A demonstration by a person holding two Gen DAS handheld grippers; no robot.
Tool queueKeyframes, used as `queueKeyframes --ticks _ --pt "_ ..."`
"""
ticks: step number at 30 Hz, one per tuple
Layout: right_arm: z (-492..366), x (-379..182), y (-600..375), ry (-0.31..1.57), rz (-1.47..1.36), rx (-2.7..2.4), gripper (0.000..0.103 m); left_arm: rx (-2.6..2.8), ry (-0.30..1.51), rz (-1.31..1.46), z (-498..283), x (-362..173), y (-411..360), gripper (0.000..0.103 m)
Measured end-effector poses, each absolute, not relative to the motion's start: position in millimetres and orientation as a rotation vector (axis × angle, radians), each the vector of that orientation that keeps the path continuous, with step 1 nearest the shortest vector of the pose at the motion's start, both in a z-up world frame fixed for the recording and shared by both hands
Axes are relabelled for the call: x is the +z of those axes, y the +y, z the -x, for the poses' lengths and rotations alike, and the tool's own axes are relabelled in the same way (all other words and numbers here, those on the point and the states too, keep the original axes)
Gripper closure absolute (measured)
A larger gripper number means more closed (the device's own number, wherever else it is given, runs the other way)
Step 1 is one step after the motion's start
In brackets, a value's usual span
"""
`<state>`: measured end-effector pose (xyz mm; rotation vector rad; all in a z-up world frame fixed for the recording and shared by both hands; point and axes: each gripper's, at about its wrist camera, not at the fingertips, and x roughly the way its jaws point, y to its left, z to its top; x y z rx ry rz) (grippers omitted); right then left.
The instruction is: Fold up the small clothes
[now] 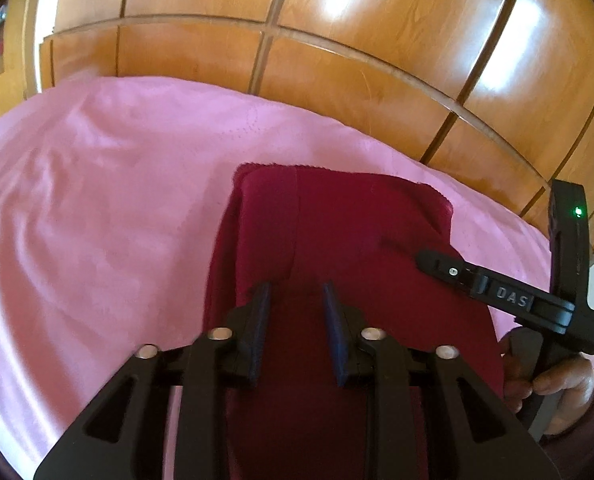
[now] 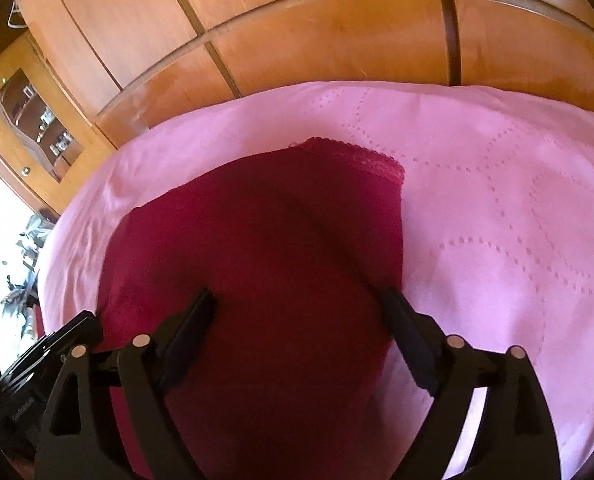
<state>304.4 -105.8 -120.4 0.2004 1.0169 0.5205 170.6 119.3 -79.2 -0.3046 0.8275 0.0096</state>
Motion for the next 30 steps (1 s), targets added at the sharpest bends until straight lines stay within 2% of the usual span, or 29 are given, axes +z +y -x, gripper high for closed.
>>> queueKeyframes --ticks 1,6,8,17,20,21,22,23,28,30 --pt "-300.9 -118.3 -107.1 1.013 -0.196 0.527 0.013 0.009 0.817 0.309 -166.4 -76.8 121.0 0.057" --pt "-286.0 -115.1 -119.4 1.008 -0.248 0.545 0.012 0.043 0.804 0.292 -154.6 -70.2 125.3 0.055" --pt "-280.8 -115.2 -123.9 1.011 -0.272 0.558 0.012 0.059 0.798 0.287 -151.7 -69.9 126.7 0.045" --pt "-264.8 -122.7 -133.8 1.061 -0.417 0.669 0.012 0.069 0.807 0.266 -137.3 -74.6 132.0 0.045" --pt "-263.2 -124.0 -132.1 1.07 -0.447 0.703 0.017 0.055 0.823 0.269 -136.3 -79.7 133.7 0.045" --pt "-262.9 -123.8 -130.5 1.069 -0.448 0.708 0.019 0.051 0.828 0.267 -136.3 -81.6 133.9 0.042" --pt "-263.2 -123.7 -128.9 1.068 -0.449 0.71 0.02 0.048 0.834 0.264 -137.0 -84.5 134.5 0.033" --pt "-263.9 -123.7 -127.7 1.069 -0.449 0.715 0.023 0.045 0.843 0.261 -137.8 -87.7 135.0 0.031" --pt "-267.7 -125.8 -121.5 1.079 -0.439 0.721 0.036 -0.036 0.863 0.402 -142.0 -104.6 152.2 0.031" --pt "-268.3 -125.2 -120.2 1.082 -0.425 0.718 0.049 -0.096 0.864 0.507 -144.2 -112.4 161.3 0.042"
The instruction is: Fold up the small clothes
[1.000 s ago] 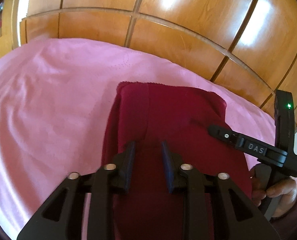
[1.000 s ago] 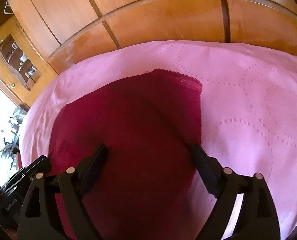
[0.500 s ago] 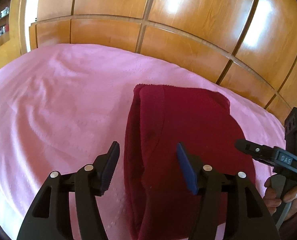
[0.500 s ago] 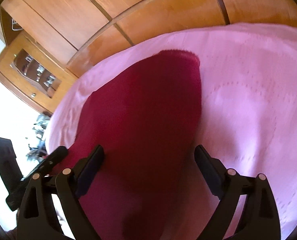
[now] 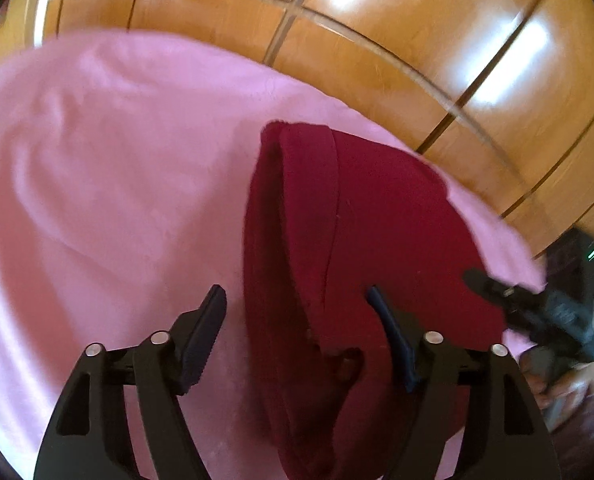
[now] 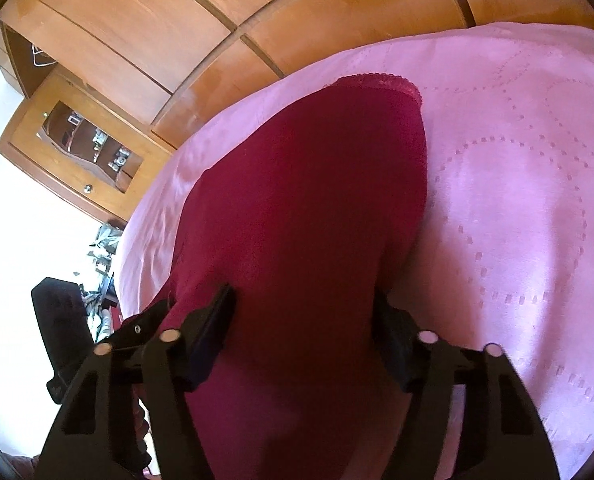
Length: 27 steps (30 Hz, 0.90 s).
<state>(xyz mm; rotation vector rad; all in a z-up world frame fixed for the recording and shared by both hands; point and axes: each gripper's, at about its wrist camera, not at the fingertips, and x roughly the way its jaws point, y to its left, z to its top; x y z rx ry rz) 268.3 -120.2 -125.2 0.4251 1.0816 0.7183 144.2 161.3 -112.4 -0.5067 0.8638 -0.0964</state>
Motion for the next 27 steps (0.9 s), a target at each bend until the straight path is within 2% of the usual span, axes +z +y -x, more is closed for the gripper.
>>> queueKeyframes --ticks 1,2,5,7,15,21,27 --pt "-267.2 -123.3 -120.0 1.079 -0.415 0.717 0.053 -0.143 0.863 0.563 -145.0 -116.5 164.4 0.054" --pt "-266.0 -120.8 -119.8 1.075 -0.406 0.717 0.059 -0.173 0.858 0.595 -145.0 -118.6 165.8 0.06" --pt "-260.4 -109.3 -117.8 1.054 -0.366 0.716 0.068 -0.214 0.836 0.574 -141.7 -114.4 160.3 0.072" --pt "-255.8 -101.0 -117.7 1.035 -0.346 0.721 0.071 -0.251 0.82 0.589 -139.1 -109.3 160.3 0.075" --pt "-238.1 -66.5 -134.4 0.941 -0.297 0.73 0.076 -0.426 0.739 0.591 -141.1 -75.4 133.5 0.076" --pt "-246.3 -38.9 -185.5 0.853 -0.254 0.622 0.078 -0.524 0.747 0.551 -180.4 -58.7 78.8 0.076" --pt "-270.7 -20.3 -262.7 0.769 -0.267 0.449 0.078 -0.613 0.715 0.468 -251.1 -26.7 -3.2 0.076"
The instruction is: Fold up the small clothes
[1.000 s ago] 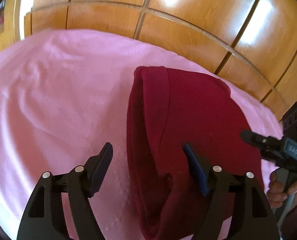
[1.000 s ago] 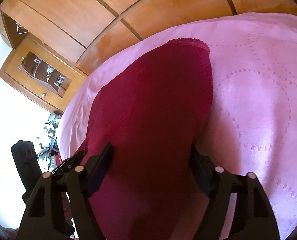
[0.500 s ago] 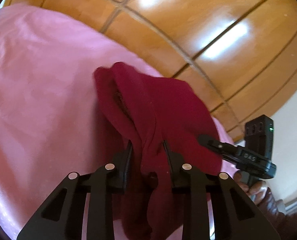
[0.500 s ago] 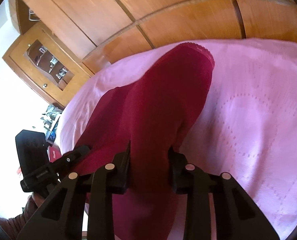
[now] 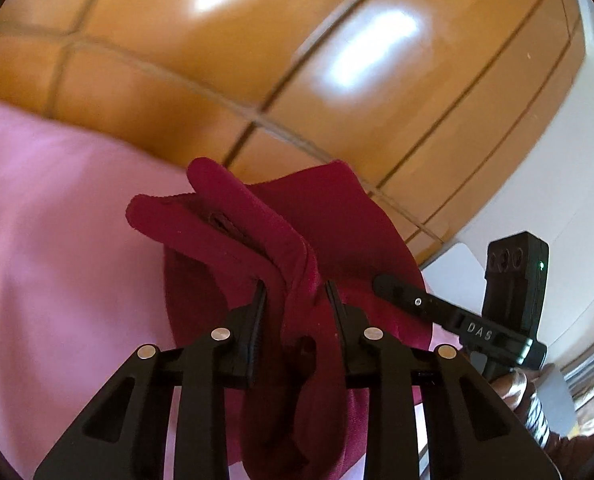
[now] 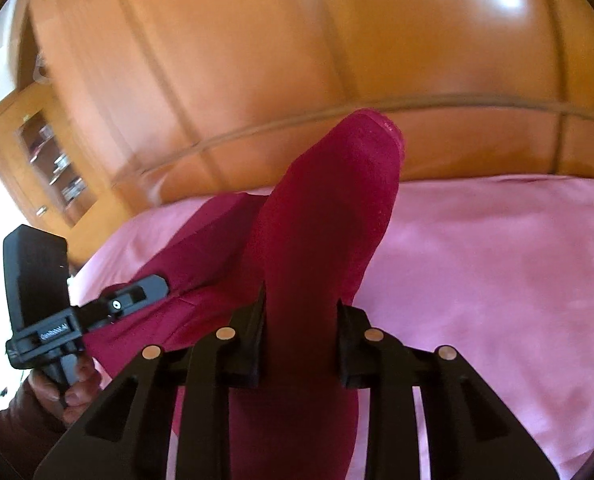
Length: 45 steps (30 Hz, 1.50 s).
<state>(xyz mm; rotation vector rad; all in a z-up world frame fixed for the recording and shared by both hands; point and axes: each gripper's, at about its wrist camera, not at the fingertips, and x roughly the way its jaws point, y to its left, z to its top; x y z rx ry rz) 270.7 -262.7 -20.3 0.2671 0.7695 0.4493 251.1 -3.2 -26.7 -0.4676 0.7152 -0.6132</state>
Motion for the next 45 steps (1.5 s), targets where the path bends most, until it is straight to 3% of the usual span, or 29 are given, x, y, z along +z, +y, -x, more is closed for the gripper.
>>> queueKeyframes --ticks 4,7,9,12,13,15,16,18,26,30,33,45 --pt "-285.6 -39.1 -315.1 0.76 -0.273 0.285 0.078 -0.638 0.774 0.392 -295.4 -36.3 -64.0 0.076" --pt "-296.6 -82.7 -349.1 0.849 -0.334 0.202 0.075 -0.598 0.898 0.3 -320.8 -74.0 -105.1 0.076" --pt "-299.1 -123.6 -365.1 0.931 -0.381 0.157 0.068 -0.55 0.999 0.237 -328.5 -109.6 -128.3 0.076" --pt "-292.2 -146.0 -374.1 0.9 -0.44 0.156 0.061 -0.543 0.99 0.23 -325.2 -130.5 -138.3 0.07" --pt "-292.5 -147.0 -374.5 0.896 -0.449 0.15 0.06 -0.535 0.984 0.233 -326.0 -132.2 -138.8 0.068" --pt "-295.0 -145.7 -371.4 0.899 -0.438 0.122 0.046 -0.52 1.004 0.253 -329.4 -134.3 -136.5 0.06" --pt "-296.2 -144.1 -370.5 0.903 -0.428 0.108 0.043 -0.495 1.019 0.26 -333.2 -134.9 -134.0 0.051" --pt "-294.2 -135.6 -369.1 0.902 -0.405 0.091 0.034 -0.487 1.034 0.283 -328.0 -131.7 -129.8 0.049" --pt "-249.6 -83.3 -345.5 0.785 -0.214 0.054 0.034 -0.351 0.953 0.179 -295.5 -108.2 -121.9 0.039" --pt "-248.0 -112.3 -299.4 0.901 -0.061 0.05 0.034 -0.261 0.971 0.011 -282.1 -118.1 -131.1 0.039" --pt "-244.2 -128.1 -294.4 0.915 -0.026 0.006 0.032 -0.252 0.964 0.041 -263.1 -113.6 -103.8 0.039" --pt "-195.0 -89.3 -285.9 0.835 -0.128 -0.016 0.011 -0.14 0.792 0.083 -190.6 -69.2 -59.6 0.031"
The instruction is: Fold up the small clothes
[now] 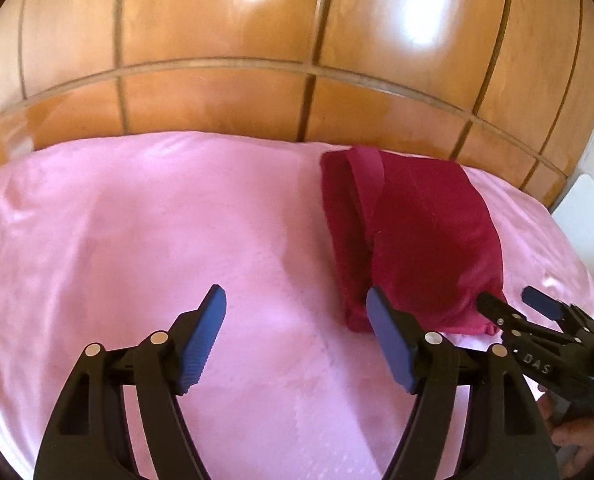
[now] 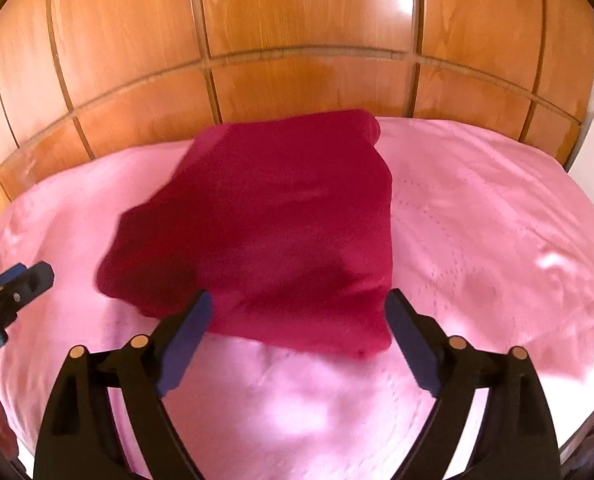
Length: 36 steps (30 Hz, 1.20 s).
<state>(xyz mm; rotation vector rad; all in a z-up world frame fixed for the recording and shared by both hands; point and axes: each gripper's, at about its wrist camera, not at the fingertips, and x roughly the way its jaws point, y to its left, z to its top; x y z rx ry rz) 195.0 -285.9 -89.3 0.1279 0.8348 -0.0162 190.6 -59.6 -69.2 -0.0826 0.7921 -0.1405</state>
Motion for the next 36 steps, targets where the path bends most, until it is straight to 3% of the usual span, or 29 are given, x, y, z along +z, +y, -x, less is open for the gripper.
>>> queueKeyframes --ticks 4,6,12,23,36 --pt "-176.7 -78.9 -272.2 0.801 -0.136 -0.024 0.008 -0.104 0.741 0.072 -165.7 -59.5 -49.3 0.031" --pt "-164.5 -74.1 -263.7 0.786 -0.127 -0.023 0.006 -0.089 0.718 0.068 -156.7 -56.0 -46.5 0.024" --pt "-139.7 -58.9 -249.4 0.721 -0.063 -0.058 0.003 -0.076 0.677 0.056 -134.2 -51.0 -49.1 0.02" --pt "-107.1 -34.5 -256.9 0.615 -0.044 -0.194 0.003 -0.073 0.581 0.007 -106.4 -34.7 -72.0 0.007" --pt "-72.2 -23.2 -260.6 0.569 -0.062 -0.24 0.003 -0.088 0.523 -0.007 -75.8 -18.6 -77.4 0.004"
